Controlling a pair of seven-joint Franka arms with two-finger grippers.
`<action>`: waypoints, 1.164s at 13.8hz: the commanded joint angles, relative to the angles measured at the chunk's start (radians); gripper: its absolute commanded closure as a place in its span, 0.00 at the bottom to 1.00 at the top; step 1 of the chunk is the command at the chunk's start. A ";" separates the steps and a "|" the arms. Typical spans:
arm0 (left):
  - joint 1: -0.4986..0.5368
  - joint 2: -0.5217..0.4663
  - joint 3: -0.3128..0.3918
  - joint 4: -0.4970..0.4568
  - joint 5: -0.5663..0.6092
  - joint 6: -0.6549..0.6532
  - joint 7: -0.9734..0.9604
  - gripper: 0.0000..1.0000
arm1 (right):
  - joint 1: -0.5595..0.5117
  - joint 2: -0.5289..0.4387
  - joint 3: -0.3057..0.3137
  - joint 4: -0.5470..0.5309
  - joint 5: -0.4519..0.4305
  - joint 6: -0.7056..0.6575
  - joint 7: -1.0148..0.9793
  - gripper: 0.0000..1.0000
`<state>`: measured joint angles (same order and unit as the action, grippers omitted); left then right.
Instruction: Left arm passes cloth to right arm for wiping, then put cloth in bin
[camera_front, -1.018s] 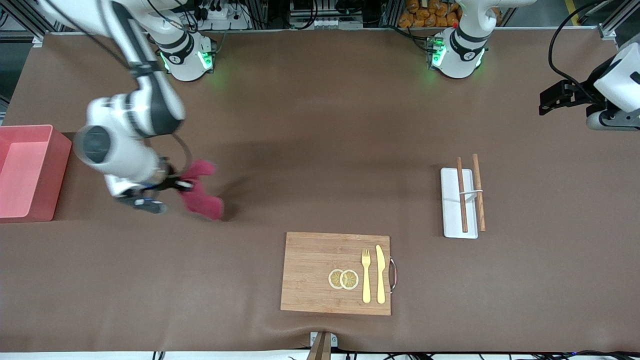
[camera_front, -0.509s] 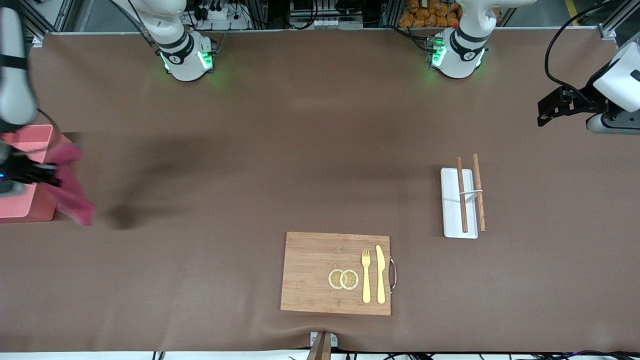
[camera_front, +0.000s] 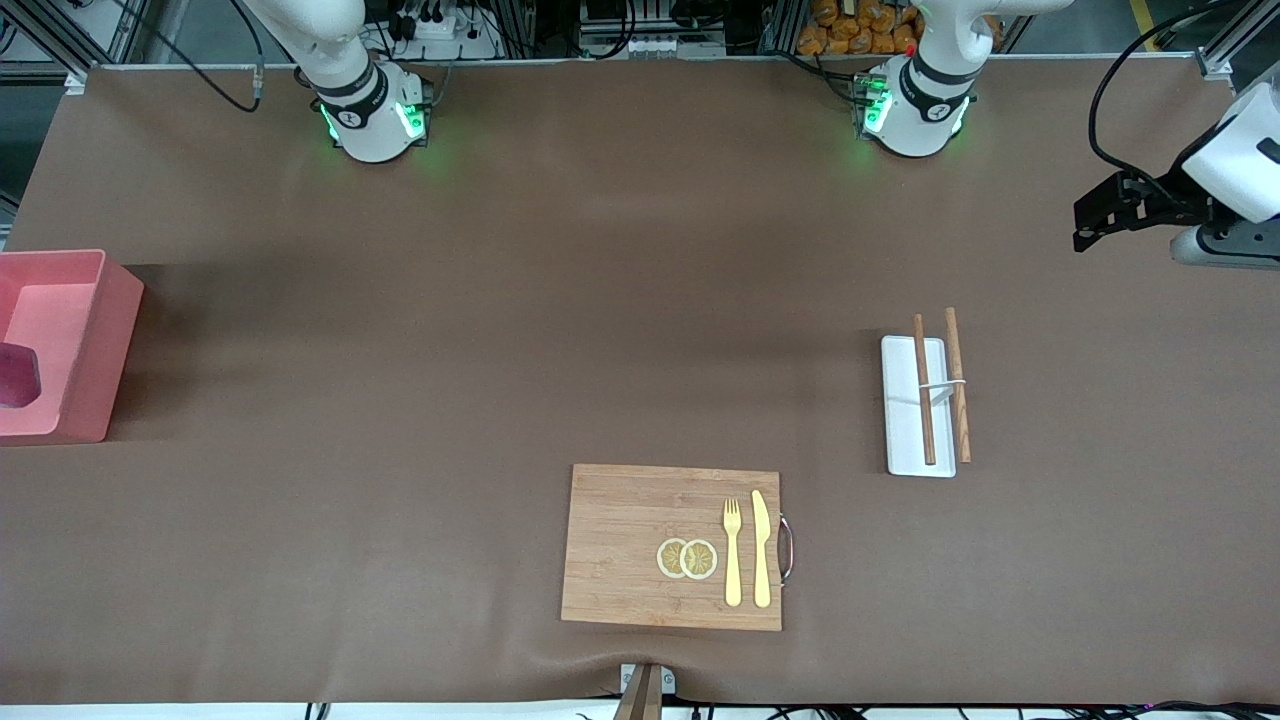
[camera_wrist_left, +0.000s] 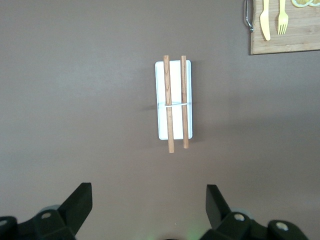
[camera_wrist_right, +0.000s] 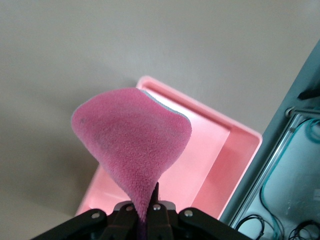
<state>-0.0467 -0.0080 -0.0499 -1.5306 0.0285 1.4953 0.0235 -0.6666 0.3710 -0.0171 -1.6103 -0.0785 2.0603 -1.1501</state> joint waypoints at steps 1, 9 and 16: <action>0.004 -0.017 -0.005 -0.011 -0.016 0.008 0.023 0.00 | -0.096 0.219 0.031 0.075 0.019 0.078 -0.077 1.00; 0.002 -0.015 -0.005 -0.013 -0.016 0.005 0.023 0.00 | -0.062 0.223 0.034 0.186 0.105 -0.070 -0.076 0.00; 0.010 -0.017 -0.004 0.007 -0.016 -0.004 0.021 0.00 | 0.160 0.045 0.034 0.245 0.095 -0.492 0.485 0.00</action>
<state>-0.0489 -0.0079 -0.0523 -1.5311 0.0284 1.4953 0.0292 -0.5778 0.4706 0.0236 -1.3331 0.0154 1.6148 -0.8089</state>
